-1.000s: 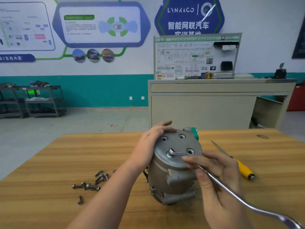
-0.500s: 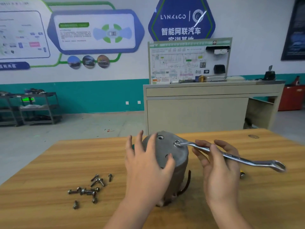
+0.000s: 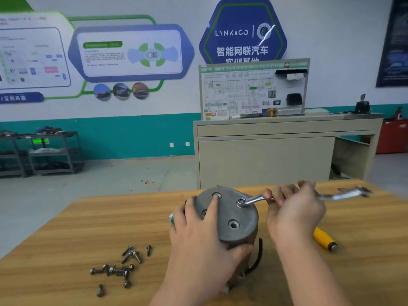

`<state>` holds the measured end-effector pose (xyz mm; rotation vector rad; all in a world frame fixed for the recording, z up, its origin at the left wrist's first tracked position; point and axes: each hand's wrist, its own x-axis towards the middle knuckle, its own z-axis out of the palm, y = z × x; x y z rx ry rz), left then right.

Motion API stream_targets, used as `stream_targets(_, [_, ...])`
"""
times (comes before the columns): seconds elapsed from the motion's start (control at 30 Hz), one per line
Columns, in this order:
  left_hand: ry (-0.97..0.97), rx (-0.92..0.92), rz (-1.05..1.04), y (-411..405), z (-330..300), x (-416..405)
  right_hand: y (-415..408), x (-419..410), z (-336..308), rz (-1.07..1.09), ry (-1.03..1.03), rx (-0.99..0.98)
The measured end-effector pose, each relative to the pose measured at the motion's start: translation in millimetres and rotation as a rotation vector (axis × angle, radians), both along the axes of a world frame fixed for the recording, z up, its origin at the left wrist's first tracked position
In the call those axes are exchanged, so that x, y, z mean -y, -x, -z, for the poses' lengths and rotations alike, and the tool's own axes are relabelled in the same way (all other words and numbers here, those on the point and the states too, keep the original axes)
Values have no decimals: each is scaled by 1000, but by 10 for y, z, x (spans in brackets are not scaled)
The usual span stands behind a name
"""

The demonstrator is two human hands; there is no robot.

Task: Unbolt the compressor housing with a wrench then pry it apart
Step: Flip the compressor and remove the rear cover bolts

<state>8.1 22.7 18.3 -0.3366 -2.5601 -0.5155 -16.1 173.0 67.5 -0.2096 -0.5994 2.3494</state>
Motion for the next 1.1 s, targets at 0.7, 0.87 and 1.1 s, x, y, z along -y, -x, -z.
stream_targets(0.7, [-1257,-402,1026,28,60,-21,-279,678,-141,406,-2431,-301])
stream_targets(0.87, [-624,-71,631,302,241,120,-665,142,407,121,-1777,-574])
stream_targets(1.1, [-405,68,470,461,315,293,-287,-615,599,-134,-541,86])
